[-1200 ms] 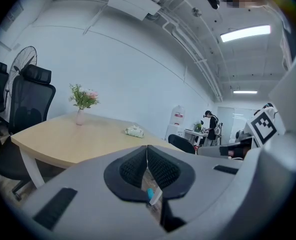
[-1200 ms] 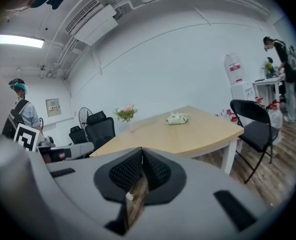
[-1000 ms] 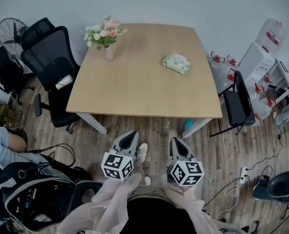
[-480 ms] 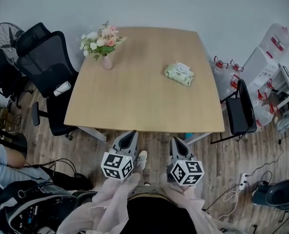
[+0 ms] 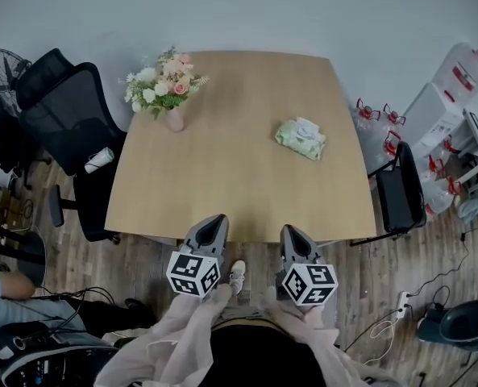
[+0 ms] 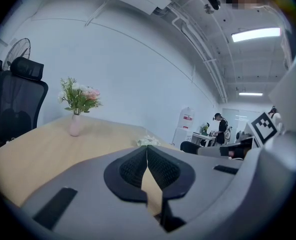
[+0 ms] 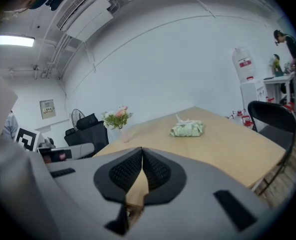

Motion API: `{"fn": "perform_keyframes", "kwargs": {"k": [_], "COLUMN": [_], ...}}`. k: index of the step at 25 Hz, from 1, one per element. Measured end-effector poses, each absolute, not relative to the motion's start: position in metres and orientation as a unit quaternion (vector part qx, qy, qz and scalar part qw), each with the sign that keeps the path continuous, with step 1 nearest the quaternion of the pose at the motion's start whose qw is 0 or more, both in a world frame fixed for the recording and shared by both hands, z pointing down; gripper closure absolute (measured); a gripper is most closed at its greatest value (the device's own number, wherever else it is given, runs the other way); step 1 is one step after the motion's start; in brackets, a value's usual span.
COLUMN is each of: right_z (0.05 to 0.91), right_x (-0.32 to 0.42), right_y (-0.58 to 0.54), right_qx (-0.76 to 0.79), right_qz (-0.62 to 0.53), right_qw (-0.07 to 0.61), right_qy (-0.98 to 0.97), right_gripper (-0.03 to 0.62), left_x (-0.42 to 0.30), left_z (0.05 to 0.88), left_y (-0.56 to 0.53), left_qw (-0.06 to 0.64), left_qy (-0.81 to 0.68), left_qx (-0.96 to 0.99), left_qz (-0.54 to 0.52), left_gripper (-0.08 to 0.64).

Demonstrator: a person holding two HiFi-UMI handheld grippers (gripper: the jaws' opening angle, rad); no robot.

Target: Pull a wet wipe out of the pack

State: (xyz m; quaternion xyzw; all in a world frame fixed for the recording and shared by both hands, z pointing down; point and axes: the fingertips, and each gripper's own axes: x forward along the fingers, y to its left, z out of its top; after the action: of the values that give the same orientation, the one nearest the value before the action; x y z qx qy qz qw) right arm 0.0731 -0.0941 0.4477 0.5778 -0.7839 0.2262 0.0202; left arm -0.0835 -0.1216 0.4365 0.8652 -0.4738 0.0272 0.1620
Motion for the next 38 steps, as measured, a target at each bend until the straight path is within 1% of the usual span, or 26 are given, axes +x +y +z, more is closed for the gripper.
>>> {"fn": "perform_keyframes", "kwargs": {"k": [22,33,38], "right_z": [0.453,0.456,0.458], "right_x": [0.074,0.108,0.129], "right_y": [-0.181,-0.186,-0.194], "right_qx": [0.616,0.663,0.675], "right_qz": [0.219,0.222,0.225], "right_qw": [0.024,0.025,0.038], "right_qy": [-0.756,-0.715,-0.702], "right_gripper": [0.580,0.580,0.580], "left_x": [-0.085,-0.049,-0.034], "left_z": [0.442,0.459,0.457], "left_y": [-0.225,-0.244,-0.256], "left_qw": [0.163,0.180,0.182], "left_qy": [-0.435,-0.379,-0.366], "left_qx": [0.885,0.907,0.911], "left_qz": [0.025,0.043,0.045], "left_gripper": [0.546,0.546,0.546]}}
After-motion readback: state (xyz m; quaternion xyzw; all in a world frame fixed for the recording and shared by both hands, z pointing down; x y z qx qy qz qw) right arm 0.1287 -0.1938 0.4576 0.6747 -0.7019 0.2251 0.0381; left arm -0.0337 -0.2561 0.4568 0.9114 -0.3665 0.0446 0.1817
